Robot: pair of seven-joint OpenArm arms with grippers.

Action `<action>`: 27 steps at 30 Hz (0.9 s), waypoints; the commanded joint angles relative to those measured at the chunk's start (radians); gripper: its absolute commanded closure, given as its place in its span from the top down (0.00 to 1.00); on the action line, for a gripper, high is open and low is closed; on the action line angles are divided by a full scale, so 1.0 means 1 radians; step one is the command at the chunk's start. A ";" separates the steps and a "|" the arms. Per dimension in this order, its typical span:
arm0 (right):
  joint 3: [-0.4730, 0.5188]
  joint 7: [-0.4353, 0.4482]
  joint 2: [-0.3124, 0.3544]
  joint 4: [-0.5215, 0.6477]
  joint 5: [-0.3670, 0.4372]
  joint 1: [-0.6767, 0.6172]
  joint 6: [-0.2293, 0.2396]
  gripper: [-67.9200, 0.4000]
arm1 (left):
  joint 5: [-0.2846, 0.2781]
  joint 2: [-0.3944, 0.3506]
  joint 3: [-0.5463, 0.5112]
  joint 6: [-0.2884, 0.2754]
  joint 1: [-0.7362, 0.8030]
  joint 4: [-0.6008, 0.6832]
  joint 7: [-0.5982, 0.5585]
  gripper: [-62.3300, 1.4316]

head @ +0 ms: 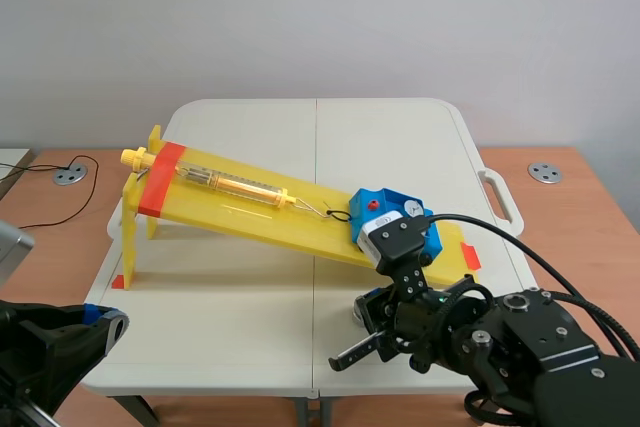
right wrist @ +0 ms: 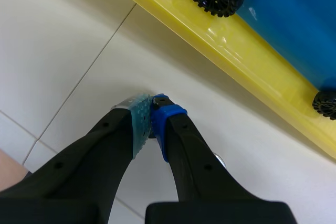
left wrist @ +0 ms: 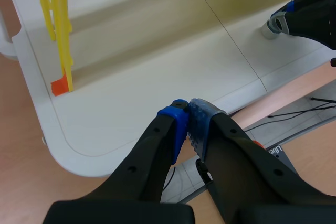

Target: Place the four metal weights on the blue cart on the ramp.

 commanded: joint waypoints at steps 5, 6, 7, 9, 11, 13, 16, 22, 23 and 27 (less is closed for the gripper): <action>0.016 0.005 0.083 0.228 0.176 -0.009 0.011 0.02 | -0.074 0.005 -0.016 -0.022 -0.006 0.052 -0.103 0.07; 0.027 -0.004 0.094 0.266 0.195 -0.030 0.019 0.02 | -0.074 0.005 -0.016 -0.022 -0.006 0.052 -0.103 0.07; 0.040 -0.013 0.105 0.303 0.216 -0.052 0.023 0.02 | -0.074 0.005 -0.016 -0.022 -0.006 0.052 -0.103 0.07; 0.070 -0.036 0.122 0.379 0.259 -0.097 0.027 0.02 | -0.074 0.005 -0.016 -0.022 -0.006 0.052 -0.103 0.07; 0.105 -0.066 0.139 0.452 0.303 -0.140 0.056 0.02 | -0.074 0.005 -0.016 -0.022 -0.006 0.052 -0.103 0.07; 0.145 -0.093 0.153 0.519 0.353 -0.179 0.083 0.02 | -0.074 0.005 -0.016 -0.022 -0.006 0.052 -0.103 0.07; 0.209 -0.133 0.163 0.618 0.423 -0.233 0.117 0.02 | -0.074 0.005 -0.016 -0.022 -0.006 0.052 -0.103 0.07; 0.351 -0.160 0.166 0.781 0.532 -0.290 0.147 0.02 | -0.074 0.005 -0.016 -0.022 -0.006 0.052 -0.103 0.07; 0.369 -0.162 0.166 0.796 0.553 -0.288 0.147 0.02 | -0.074 0.005 -0.016 -0.022 -0.006 0.052 -0.103 0.07; 0.404 -0.160 0.157 0.799 0.575 -0.245 0.142 0.02 | -0.074 0.005 -0.016 -0.022 -0.006 0.052 -0.103 0.07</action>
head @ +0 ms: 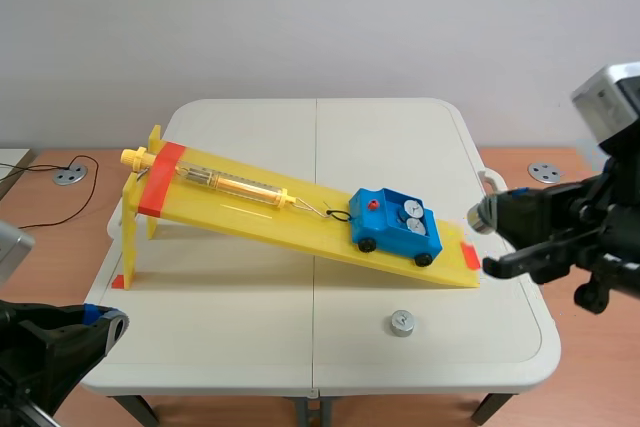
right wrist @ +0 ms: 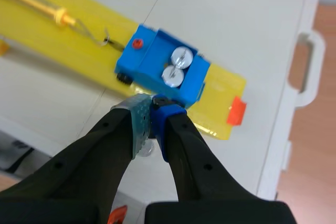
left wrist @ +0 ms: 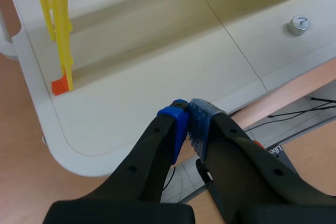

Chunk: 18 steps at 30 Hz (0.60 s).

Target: Place the four metal weights on the blue cart on the ramp.

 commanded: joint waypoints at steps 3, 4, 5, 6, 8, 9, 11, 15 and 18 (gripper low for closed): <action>-0.007 0.122 -0.002 0.023 0.075 0.151 0.026 0.02 | -0.074 0.005 -0.016 -0.022 -0.006 0.052 -0.103 0.07; -0.008 0.119 -0.013 0.011 0.074 0.172 0.026 0.02 | -0.074 0.005 -0.016 -0.022 -0.006 0.052 -0.103 0.07; -0.008 0.119 -0.024 -0.004 0.071 0.195 0.026 0.02 | -0.074 0.005 -0.016 -0.022 -0.006 0.052 -0.103 0.07; -0.008 0.118 -0.034 -0.023 0.070 0.216 0.026 0.02 | -0.074 0.005 -0.016 -0.022 -0.006 0.052 -0.103 0.07; -0.008 0.119 -0.051 -0.068 0.070 0.256 0.026 0.02 | -0.074 0.005 -0.016 -0.022 -0.006 0.052 -0.103 0.07; -0.008 0.119 -0.058 -0.093 0.066 0.276 0.026 0.02 | -0.074 0.005 -0.016 -0.022 -0.006 0.052 -0.103 0.07; -0.008 0.120 -0.070 -0.141 0.064 0.313 0.026 0.02 | -0.074 0.005 -0.016 -0.022 -0.006 0.052 -0.103 0.07; -0.016 0.120 -0.081 -0.220 0.063 0.379 0.027 0.02 | -0.074 0.005 -0.016 -0.022 -0.006 0.052 -0.103 0.07; -0.026 0.120 -0.090 -0.270 0.059 0.423 0.027 0.02 | -0.074 0.005 -0.016 -0.022 -0.006 0.052 -0.103 0.07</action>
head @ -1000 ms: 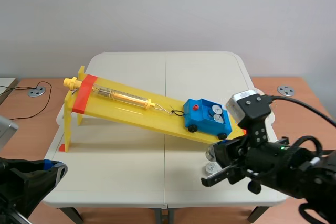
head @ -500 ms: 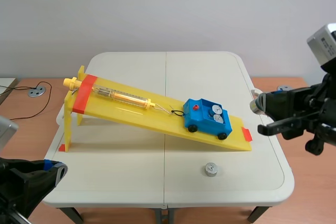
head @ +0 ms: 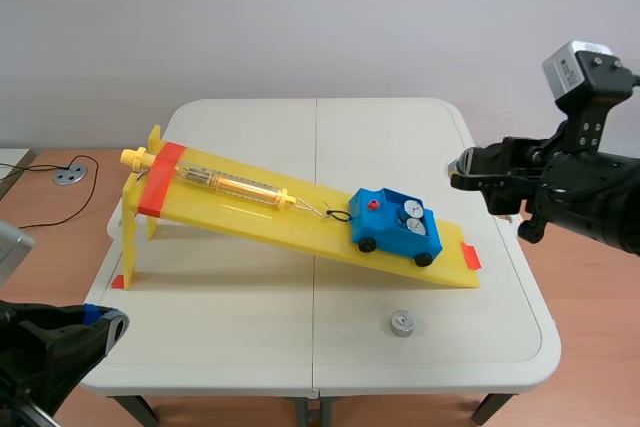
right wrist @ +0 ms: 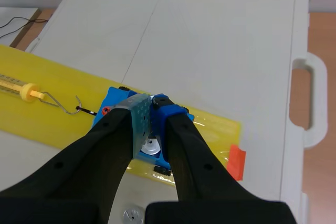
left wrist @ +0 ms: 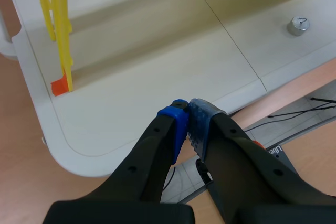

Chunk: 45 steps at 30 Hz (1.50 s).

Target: Place the four metal weights on the blue cart on the ramp.

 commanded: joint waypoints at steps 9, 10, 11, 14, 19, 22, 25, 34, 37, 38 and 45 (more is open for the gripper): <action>-0.068 0.142 -0.033 -0.076 0.041 0.200 0.031 0.02 | -0.074 0.005 -0.016 -0.022 -0.006 0.052 -0.103 0.07; -0.071 0.143 -0.038 -0.090 0.041 0.210 0.031 0.02 | -0.074 0.005 -0.016 -0.022 -0.006 0.052 -0.103 0.07; -0.075 0.142 -0.044 -0.104 0.040 0.219 0.031 0.02 | -0.074 0.005 -0.016 -0.022 -0.006 0.052 -0.103 0.07; -0.082 0.143 -0.057 -0.140 0.036 0.245 0.031 0.02 | -0.074 0.005 -0.016 -0.022 -0.006 0.052 -0.103 0.07; -0.084 0.154 -0.074 -0.187 0.026 0.272 0.031 0.02 | -0.074 0.005 -0.016 -0.022 -0.006 0.052 -0.103 0.07; -0.084 0.158 -0.082 -0.217 0.022 0.286 0.030 0.02 | -0.074 0.005 -0.016 -0.022 -0.006 0.052 -0.103 0.07; -0.086 0.164 -0.084 -0.246 0.022 0.299 0.030 0.02 | -0.074 0.005 -0.016 -0.022 -0.006 0.052 -0.103 0.07; -0.086 0.199 -0.084 -0.268 0.006 0.301 0.006 0.02 | -0.074 0.005 -0.016 -0.022 -0.006 0.052 -0.103 0.07; -0.086 0.206 -0.084 -0.268 0.006 0.301 -0.001 0.02 | -0.074 0.005 -0.016 -0.022 -0.006 0.052 -0.103 0.07; -0.086 0.207 -0.084 -0.268 0.006 0.301 -0.010 0.02 | -0.074 0.005 -0.016 -0.022 -0.006 0.052 -0.103 0.07; -0.086 0.209 -0.084 -0.268 0.006 0.301 -0.019 0.05 | -0.074 0.005 -0.016 -0.022 -0.006 0.052 -0.103 0.07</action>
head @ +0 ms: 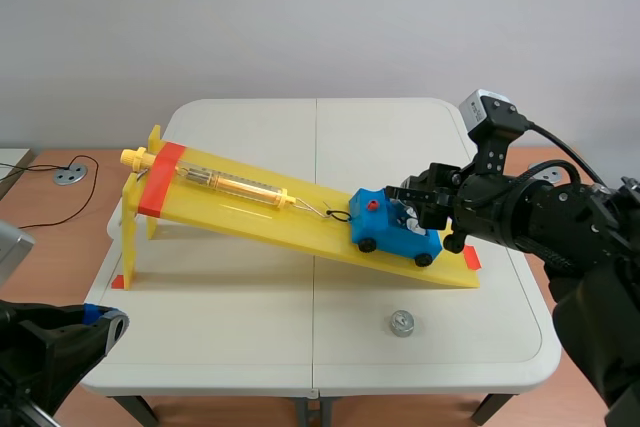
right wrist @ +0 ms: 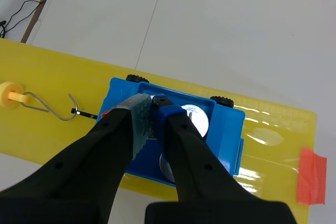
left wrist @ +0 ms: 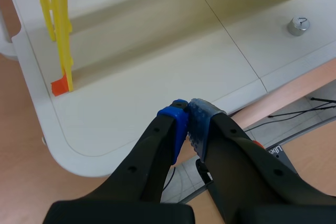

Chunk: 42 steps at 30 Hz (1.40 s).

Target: Place the four metal weights on the blue cart on the ramp.

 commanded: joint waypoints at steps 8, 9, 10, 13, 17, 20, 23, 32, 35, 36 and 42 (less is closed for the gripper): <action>-0.003 0.184 0.000 0.067 0.067 0.119 0.020 0.19 | -0.074 0.005 -0.016 -0.022 -0.006 0.052 -0.103 0.07; -0.003 0.188 0.000 0.067 0.067 0.119 0.020 0.20 | -0.074 0.005 -0.016 -0.022 -0.006 0.052 -0.103 0.07; -0.003 0.190 0.000 0.068 0.067 0.119 0.024 0.22 | -0.074 0.005 -0.016 -0.022 -0.006 0.052 -0.103 0.07; 0.007 0.200 0.001 0.070 0.069 0.119 0.069 0.26 | -0.074 0.005 -0.016 -0.022 -0.006 0.052 -0.103 0.07; 0.046 0.185 0.006 0.106 0.071 0.115 0.149 0.26 | -0.074 0.005 -0.016 -0.022 -0.006 0.052 -0.103 0.07; 0.074 0.149 0.030 0.155 0.076 0.107 0.196 0.26 | -0.074 0.005 -0.016 -0.022 -0.006 0.052 -0.103 0.07; 0.081 0.138 0.072 0.218 0.075 0.080 0.211 0.29 | -0.074 0.005 -0.016 -0.022 -0.006 0.052 -0.103 0.07; 0.081 0.117 0.223 0.426 0.091 -0.093 0.211 0.31 | -0.074 0.005 -0.016 -0.022 -0.006 0.052 -0.103 0.07; 0.085 0.103 0.271 0.504 0.095 -0.170 0.211 0.31 | -0.074 0.005 -0.016 -0.022 -0.006 0.052 -0.103 0.07; 0.090 0.099 0.286 0.532 0.095 -0.197 0.211 0.31 | -0.074 0.005 -0.016 -0.022 -0.006 0.052 -0.103 0.07; 0.149 0.068 0.357 0.678 0.122 -0.374 0.210 0.33 | -0.074 0.005 -0.016 -0.022 -0.006 0.052 -0.103 0.07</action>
